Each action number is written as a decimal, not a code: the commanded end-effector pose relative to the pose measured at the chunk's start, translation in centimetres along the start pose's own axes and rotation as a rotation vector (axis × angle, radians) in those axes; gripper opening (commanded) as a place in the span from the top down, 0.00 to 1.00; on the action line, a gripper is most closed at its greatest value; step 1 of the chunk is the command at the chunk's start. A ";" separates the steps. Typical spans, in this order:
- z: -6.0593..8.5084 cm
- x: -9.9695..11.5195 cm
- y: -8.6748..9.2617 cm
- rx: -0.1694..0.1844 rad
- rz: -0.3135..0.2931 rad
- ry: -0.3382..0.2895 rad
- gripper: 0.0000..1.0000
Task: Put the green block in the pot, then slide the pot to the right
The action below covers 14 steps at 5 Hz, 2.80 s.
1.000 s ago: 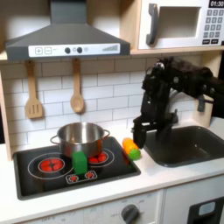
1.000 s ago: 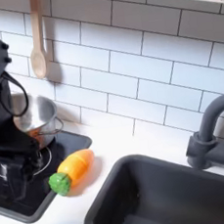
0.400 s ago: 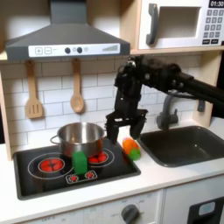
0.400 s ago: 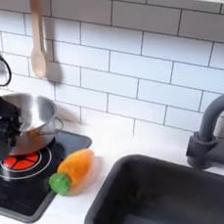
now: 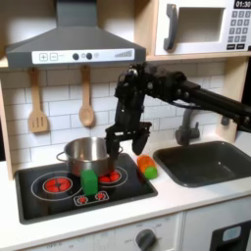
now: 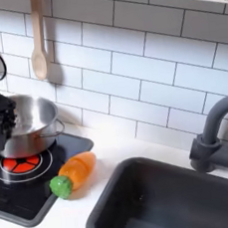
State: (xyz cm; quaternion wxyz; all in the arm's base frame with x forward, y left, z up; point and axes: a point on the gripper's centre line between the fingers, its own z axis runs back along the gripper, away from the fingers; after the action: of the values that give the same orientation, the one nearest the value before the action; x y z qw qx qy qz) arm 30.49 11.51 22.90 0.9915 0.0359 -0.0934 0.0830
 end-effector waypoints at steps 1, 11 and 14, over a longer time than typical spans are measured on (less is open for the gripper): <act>-0.9 1.8 1.7 0.011 0.008 -0.001 0.00; -8.1 4.9 4.6 -0.019 -0.112 0.068 0.00; -9.8 5.0 4.3 -0.035 -0.130 0.098 0.00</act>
State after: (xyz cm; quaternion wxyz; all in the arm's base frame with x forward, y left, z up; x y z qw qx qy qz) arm 36.58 17.31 14.98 0.9983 0.0255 -0.0507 0.0150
